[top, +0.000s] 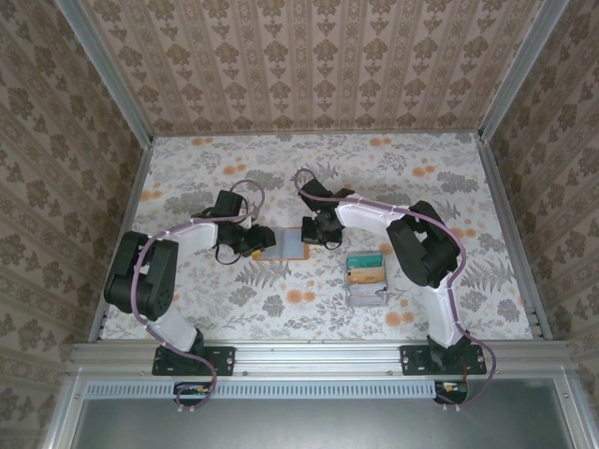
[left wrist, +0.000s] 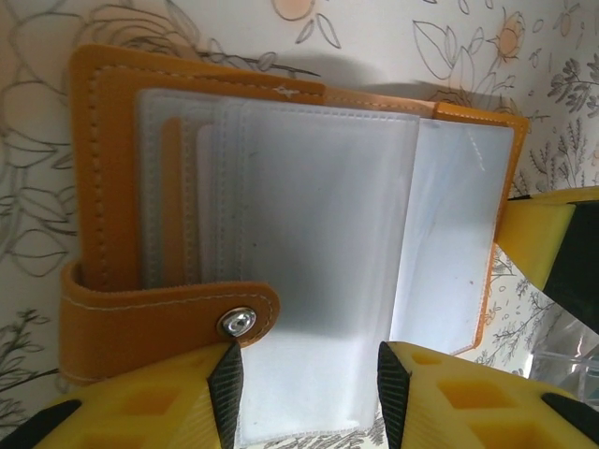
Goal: Take the credit cards out of the card holder
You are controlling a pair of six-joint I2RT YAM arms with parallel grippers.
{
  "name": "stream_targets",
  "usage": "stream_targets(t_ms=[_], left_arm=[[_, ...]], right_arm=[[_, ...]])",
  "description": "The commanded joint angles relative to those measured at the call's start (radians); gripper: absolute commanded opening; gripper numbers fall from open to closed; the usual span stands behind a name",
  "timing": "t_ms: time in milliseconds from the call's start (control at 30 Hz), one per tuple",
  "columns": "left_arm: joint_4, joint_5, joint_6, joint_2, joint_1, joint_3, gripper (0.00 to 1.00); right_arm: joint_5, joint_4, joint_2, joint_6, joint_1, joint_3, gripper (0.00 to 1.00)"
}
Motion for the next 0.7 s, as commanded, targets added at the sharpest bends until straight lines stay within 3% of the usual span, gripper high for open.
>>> stream_targets(t_ms=[0, 667], left_arm=[[-0.018, 0.034, 0.018, 0.035, -0.028, 0.016, 0.46], [0.046, 0.098, -0.032, 0.066, -0.094, 0.110, 0.47]], right_arm=[[-0.029, -0.014, 0.025, 0.004, 0.013, 0.025, 0.00], [-0.025, -0.013, 0.017, 0.004, 0.015, 0.019, 0.00]])
